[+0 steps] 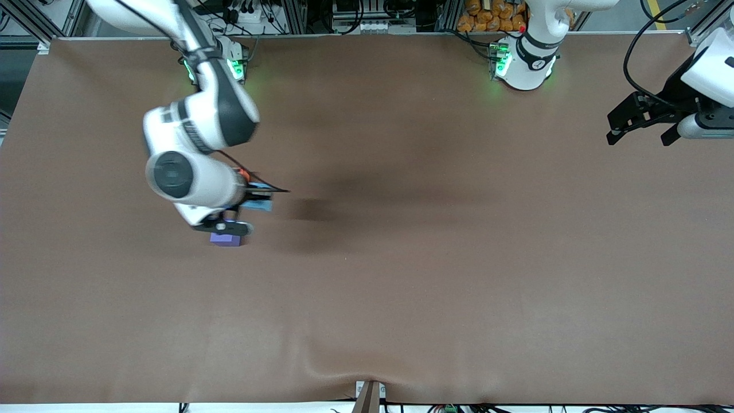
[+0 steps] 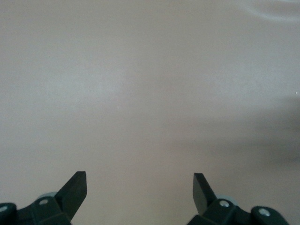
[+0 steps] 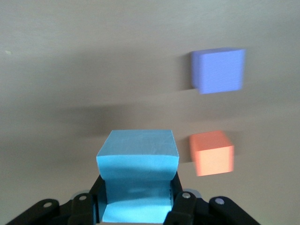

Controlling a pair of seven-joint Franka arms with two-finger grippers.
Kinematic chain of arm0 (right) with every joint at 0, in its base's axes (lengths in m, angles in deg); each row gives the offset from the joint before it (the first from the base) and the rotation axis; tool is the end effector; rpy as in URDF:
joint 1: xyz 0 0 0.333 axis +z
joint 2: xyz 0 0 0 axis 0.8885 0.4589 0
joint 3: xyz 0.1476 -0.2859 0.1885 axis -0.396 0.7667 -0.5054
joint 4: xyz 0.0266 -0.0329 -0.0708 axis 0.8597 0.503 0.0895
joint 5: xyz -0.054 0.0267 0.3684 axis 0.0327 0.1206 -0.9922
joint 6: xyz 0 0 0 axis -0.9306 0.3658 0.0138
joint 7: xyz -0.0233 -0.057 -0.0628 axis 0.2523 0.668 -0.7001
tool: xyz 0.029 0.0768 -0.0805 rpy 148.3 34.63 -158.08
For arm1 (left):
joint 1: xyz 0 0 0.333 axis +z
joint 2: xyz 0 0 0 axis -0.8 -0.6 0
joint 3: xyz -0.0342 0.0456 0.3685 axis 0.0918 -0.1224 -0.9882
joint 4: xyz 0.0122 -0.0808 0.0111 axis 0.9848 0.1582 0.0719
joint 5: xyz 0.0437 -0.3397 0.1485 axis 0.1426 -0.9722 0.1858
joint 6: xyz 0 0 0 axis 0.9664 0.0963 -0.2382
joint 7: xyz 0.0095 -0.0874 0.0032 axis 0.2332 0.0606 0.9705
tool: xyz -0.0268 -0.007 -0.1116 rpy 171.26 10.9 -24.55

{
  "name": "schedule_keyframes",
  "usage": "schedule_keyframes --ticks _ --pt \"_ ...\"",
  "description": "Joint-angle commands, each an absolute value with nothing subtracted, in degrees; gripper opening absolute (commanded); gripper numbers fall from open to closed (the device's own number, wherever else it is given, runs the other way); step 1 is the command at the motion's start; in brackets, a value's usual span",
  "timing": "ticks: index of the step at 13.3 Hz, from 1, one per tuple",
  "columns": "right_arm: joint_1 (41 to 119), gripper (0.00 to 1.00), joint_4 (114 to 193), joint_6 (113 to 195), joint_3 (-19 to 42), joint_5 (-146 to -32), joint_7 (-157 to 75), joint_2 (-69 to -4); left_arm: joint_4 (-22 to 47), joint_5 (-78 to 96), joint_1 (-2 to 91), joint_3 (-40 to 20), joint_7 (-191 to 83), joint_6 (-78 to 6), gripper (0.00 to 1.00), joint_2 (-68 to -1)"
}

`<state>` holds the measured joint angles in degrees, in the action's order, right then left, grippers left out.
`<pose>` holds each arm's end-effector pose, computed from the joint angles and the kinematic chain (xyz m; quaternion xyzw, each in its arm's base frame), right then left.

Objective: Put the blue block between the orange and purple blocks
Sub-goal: 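Lower the blue block between the orange and purple blocks with the right gripper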

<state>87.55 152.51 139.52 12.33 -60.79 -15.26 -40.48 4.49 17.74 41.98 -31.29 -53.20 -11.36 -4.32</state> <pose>0.5760 0.2157 0.4319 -0.9879 0.0452 0.1483 0.0038 0.5062 -0.0695 0.7060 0.9988 -0.0065 0.0459 0.0125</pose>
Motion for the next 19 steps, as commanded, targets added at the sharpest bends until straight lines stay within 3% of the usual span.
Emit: schedule_keyframes --ticks 1,7,8,10,13,19 --pt "85.9 0.00 160.5 144.6 11.2 -57.1 -19.7 -42.9 3.6 17.9 42.6 -30.8 -54.4 -10.4 1.00 -5.0" --pt "82.3 0.00 170.7 156.7 11.3 -53.2 -27.5 -43.2 4.2 17.7 42.7 -30.5 -54.7 -9.3 1.00 -4.5" --pt "81.5 0.00 171.6 158.4 11.3 -52.9 -28.8 -43.0 4.4 17.4 46.5 -28.3 -54.7 -9.2 1.00 -4.6" --pt "80.4 0.00 173.0 160.7 11.2 -52.9 -30.1 -42.7 5.1 17.3 56.9 -17.3 -54.8 -8.8 1.00 -4.1" --pt "80.5 0.00 177.5 168.2 11.1 -53.0 -29.9 -42.2 4.8 17.7 56.8 -17.9 -55.0 -8.0 1.00 -4.8" --pt "80.4 0.00 179.1 171.2 11.1 -53.3 -29.3 -40.7 4.0 17.3 58.0 -17.0 -55.1 -5.2 1.00 -2.8"
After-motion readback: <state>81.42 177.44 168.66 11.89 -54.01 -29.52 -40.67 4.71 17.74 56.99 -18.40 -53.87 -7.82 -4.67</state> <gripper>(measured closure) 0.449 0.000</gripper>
